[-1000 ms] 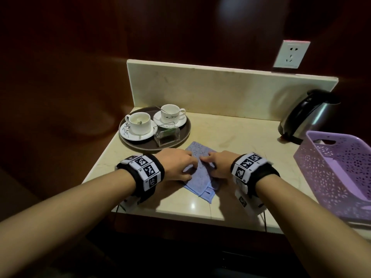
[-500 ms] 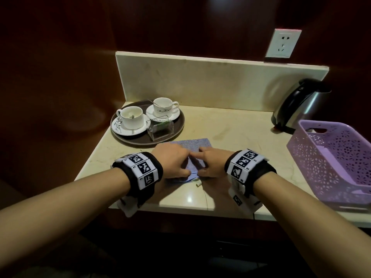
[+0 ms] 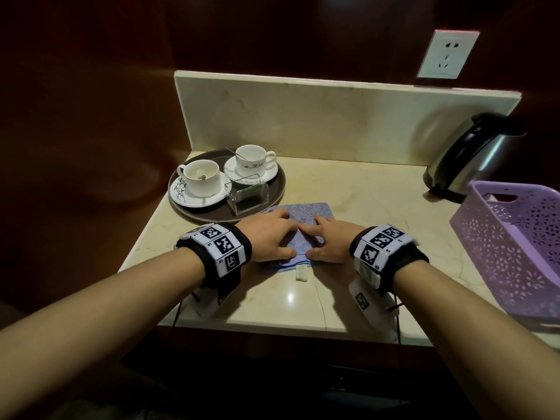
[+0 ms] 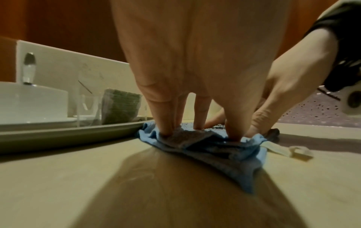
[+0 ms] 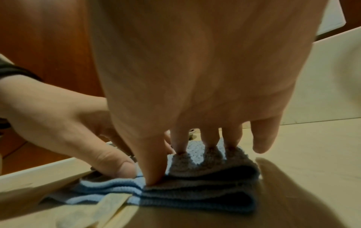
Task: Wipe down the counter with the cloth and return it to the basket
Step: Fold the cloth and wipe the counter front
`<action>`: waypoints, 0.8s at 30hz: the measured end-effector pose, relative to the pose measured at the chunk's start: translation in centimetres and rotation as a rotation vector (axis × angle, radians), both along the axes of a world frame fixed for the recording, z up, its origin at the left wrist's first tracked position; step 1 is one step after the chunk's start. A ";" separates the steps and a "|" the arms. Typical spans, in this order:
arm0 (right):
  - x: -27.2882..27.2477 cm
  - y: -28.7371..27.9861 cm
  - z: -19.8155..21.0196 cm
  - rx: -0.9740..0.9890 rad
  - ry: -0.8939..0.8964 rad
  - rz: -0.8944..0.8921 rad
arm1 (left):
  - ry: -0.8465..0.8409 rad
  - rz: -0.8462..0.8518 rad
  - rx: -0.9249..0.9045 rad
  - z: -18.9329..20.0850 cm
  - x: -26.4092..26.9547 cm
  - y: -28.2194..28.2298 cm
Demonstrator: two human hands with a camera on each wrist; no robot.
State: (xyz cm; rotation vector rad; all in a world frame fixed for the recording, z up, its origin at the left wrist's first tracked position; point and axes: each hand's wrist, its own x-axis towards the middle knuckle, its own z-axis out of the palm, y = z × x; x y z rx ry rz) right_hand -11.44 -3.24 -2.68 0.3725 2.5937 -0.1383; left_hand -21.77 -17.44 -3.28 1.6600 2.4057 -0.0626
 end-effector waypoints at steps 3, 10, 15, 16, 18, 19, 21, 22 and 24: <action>-0.6 0.3 0.5 0.009 -0.012 -0.010 | 0.019 -0.014 -0.029 0.1 -0.6 0.6; -1.1 0.7 1.1 0.022 0.110 0.007 | 0.117 0.041 -0.081 0.8 -0.9 2.3; -2.1 1.0 0.1 -0.083 0.087 0.046 | 0.152 0.013 0.014 0.3 -0.9 2.2; -2.4 1.1 0.1 -0.083 0.045 0.039 | 0.139 0.021 -0.012 0.2 -0.8 2.3; -3.2 1.5 0.3 -0.045 -0.010 0.062 | 0.111 0.045 -0.105 0.0 -0.8 2.7; -3.4 1.7 0.6 -0.028 -0.025 0.074 | 0.104 0.044 -0.136 0.1 -0.8 3.0; -3.9 2.4 0.8 -0.023 -0.038 0.087 | 0.089 0.038 -0.158 0.4 -1.1 3.7; -4.1 2.7 0.8 -0.020 -0.038 0.085 | 0.081 0.039 -0.160 0.4 -1.2 4.1; -4.3 3.2 0.7 -0.016 -0.028 0.073 | 0.062 0.044 -0.177 0.6 -1.4 4.8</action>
